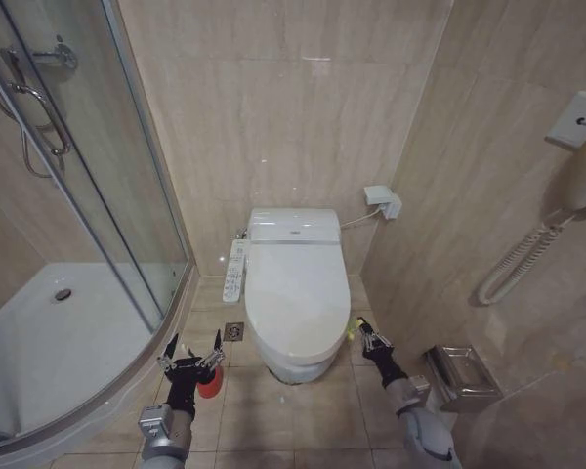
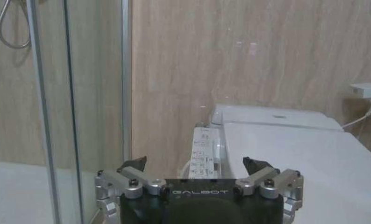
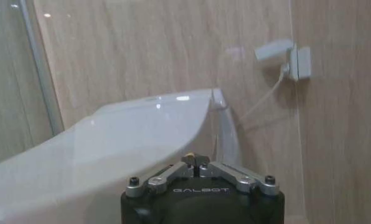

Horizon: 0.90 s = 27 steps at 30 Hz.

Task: Open the toilet lid, clean the toilet bowl with a toilet brush, close the toilet lid, and flush.

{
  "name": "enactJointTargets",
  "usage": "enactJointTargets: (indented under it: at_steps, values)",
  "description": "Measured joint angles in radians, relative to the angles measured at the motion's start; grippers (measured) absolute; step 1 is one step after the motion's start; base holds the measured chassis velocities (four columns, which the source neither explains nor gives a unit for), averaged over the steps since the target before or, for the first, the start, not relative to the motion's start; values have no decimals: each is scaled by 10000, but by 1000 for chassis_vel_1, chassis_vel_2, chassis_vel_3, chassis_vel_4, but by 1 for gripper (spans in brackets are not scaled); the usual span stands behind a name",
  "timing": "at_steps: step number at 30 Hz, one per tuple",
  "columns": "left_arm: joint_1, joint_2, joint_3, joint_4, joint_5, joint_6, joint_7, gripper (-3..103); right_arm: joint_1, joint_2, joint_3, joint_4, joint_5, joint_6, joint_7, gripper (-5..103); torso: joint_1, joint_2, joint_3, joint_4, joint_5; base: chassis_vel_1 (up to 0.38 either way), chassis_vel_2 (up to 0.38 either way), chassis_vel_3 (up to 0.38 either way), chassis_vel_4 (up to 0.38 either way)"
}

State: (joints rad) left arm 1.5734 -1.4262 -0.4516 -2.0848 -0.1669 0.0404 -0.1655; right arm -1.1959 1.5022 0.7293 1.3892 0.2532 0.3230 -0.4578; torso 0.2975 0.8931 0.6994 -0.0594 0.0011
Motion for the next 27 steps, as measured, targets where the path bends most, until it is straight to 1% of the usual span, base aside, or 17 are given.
enactJointTargets:
  at_steps: [2, 3, 4, 5, 7, 9, 13, 19, 27]
  values:
    - [0, 0, -1, 0, 0, 0, 0, 100, 6, -12, 0, 85, 55, -52, 31, 9, -2, 1, -2, 1, -4, 0, 0, 0, 0]
    - [0, 0, 0, 0, 0, 0, 1, 100, 21, -37, 2, 198, 120, -71, 55, 9, -2, 2, -3, -1, -20, 0, 0, 0, 0]
    - [2, 0, -1, 0, 0, 0, -1, 100, 35, -50, 4, 255, 152, -81, 64, 0, -2, 2, -3, 0, -17, 0, 0, 0, 0]
    - [0, 0, -1, 0, 0, 0, 0, 100, 38, -60, 6, 301, 194, -104, 69, 0, -2, 2, -3, -1, -9, 0, 0, 0, 0]
    - [0, 0, 0, 0, 0, 0, 0, 100, 37, -70, 9, 326, 217, -130, 76, 0, -3, 2, -3, -1, -12, 0, 0, 0, 0]
    - [1, 0, -1, 0, 0, 0, 0, 100, 33, -85, 9, 413, 269, -159, 122, 0, -2, 1, -2, 0, -6, 0, 0, 0, 0]
    - [0, 0, 0, 0, 0, 0, 0, 100, 40, -109, 7, 649, 339, -252, 208, 0, -2, 1, -2, 0, -10, 0, 0, 0, 0]
    - [0, 0, 0, 0, 0, 0, 0, 100, 249, -279, -61, 1257, 514, -629, 550, 0, -3, 2, -3, 1, -11, 0, 0, 0, 0]
    - [0, 0, 0, 0, 0, 0, 0, 100, 561, -553, -93, 1429, 719, -894, 694, 0, -3, 2, -2, 0, -10, 0, 0, 0, 0]
